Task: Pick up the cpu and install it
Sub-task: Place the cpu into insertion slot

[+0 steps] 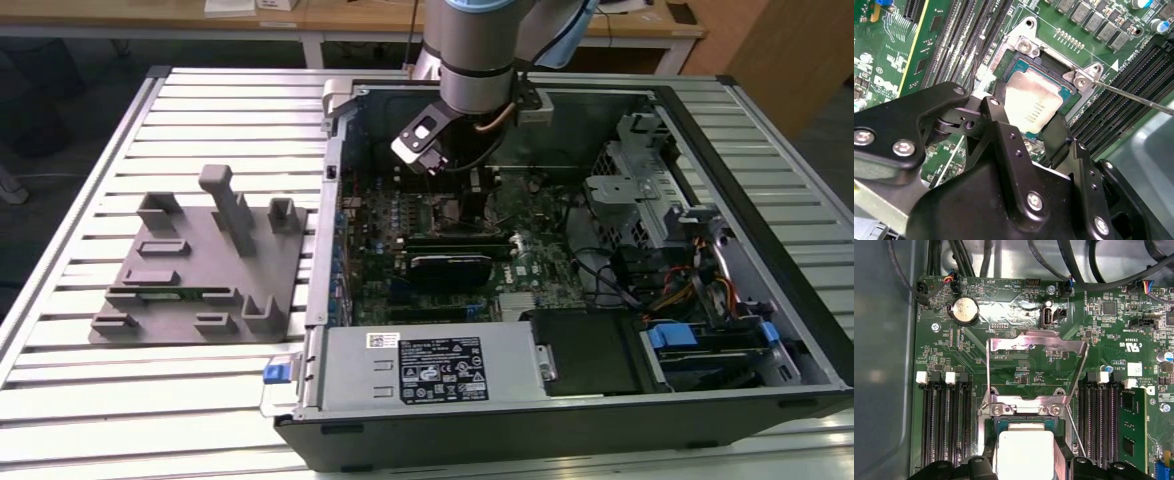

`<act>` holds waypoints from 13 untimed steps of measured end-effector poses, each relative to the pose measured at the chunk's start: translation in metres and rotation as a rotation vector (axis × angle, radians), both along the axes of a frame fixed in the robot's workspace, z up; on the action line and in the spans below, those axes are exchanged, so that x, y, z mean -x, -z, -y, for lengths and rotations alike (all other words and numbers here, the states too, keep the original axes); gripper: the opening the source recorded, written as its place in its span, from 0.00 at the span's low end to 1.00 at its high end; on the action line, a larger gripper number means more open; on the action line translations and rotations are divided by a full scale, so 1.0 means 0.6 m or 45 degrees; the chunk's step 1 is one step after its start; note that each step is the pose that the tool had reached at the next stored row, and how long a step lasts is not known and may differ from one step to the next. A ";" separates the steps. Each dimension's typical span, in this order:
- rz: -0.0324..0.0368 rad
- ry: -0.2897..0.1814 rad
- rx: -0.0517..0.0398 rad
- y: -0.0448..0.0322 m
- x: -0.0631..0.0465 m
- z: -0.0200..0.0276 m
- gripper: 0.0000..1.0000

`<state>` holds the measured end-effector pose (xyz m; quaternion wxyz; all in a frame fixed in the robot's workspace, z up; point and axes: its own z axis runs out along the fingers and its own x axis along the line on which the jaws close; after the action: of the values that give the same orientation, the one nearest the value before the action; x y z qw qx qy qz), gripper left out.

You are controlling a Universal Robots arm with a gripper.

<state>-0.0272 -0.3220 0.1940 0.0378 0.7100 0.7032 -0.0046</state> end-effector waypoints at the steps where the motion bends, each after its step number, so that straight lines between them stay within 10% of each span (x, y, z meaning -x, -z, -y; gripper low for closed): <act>1: 0.0001 0.000 0.000 0.000 0.000 -0.0001 0.53; 13: 0.0004 0.000 -0.015 0.000 0.000 0.0050 0.53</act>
<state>-0.0271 -0.3250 0.1943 0.0338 0.7102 0.7032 -0.0005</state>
